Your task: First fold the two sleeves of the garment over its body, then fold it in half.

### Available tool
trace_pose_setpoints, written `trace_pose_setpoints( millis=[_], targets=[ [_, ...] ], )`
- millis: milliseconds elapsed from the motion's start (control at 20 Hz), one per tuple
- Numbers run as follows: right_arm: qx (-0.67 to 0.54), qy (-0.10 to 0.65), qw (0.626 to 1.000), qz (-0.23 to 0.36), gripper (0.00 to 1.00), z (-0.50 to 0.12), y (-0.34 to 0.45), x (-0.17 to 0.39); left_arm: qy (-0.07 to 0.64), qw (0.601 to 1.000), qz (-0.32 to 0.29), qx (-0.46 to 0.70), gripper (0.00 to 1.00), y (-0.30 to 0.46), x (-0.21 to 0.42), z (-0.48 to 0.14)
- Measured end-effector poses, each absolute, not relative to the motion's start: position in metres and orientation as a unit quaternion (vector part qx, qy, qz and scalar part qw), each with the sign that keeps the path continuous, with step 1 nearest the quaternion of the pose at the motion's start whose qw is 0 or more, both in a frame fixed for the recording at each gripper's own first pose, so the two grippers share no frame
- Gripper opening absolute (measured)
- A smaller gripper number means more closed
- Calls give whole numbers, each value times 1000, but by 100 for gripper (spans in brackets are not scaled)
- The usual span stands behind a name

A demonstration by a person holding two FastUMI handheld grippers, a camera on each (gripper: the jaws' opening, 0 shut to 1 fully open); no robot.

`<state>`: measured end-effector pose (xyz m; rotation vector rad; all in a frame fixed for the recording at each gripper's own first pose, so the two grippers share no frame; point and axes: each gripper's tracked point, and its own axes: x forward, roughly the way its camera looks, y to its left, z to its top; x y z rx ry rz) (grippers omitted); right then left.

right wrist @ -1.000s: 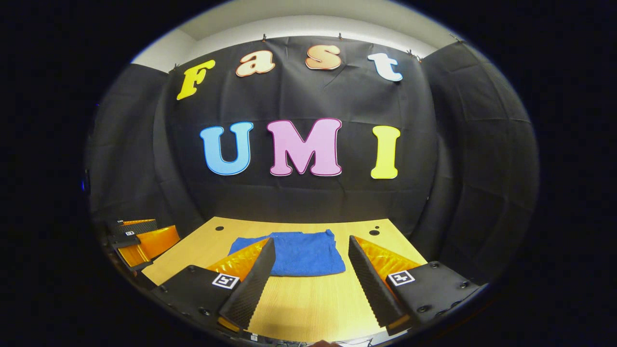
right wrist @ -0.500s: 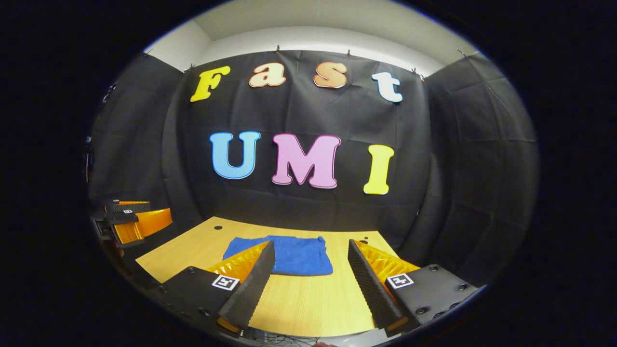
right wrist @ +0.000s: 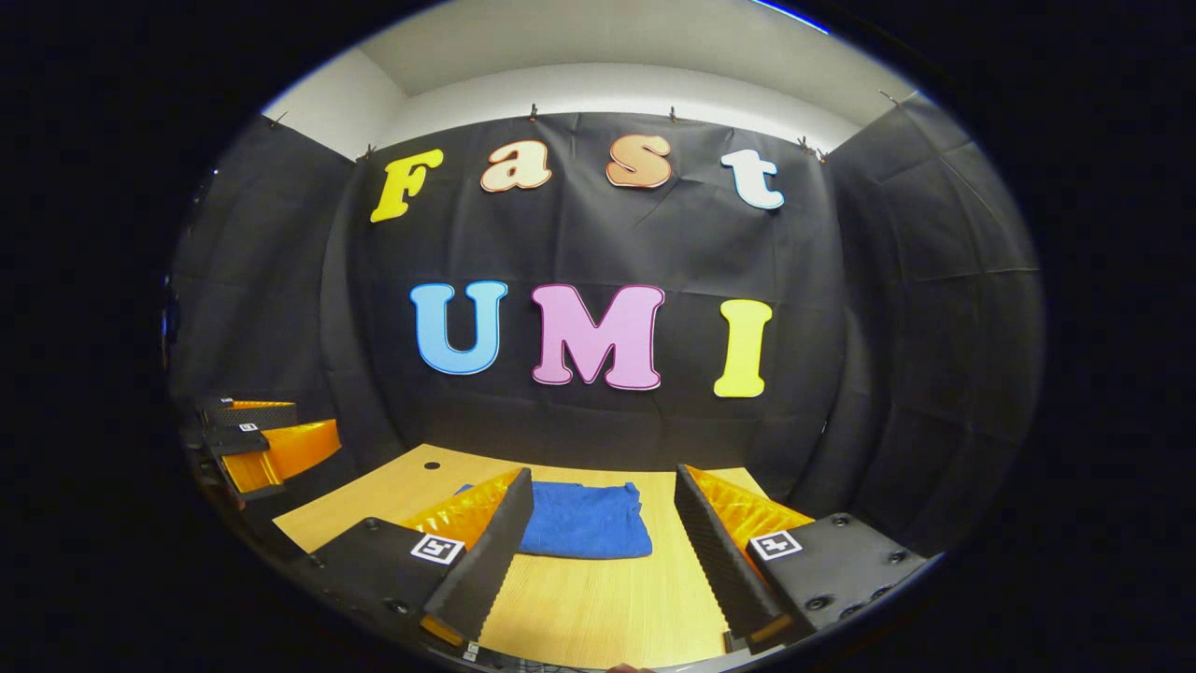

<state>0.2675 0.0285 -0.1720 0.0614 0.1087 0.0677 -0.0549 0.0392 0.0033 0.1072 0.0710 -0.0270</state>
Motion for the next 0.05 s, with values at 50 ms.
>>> trace_pose_setpoints(
  millis=[50],
  targets=[
    [33, 55, 997, 40, 95, -172, 32, 270, 35, 998, -6, 52, 80, 44, -57, 3]
  ],
)
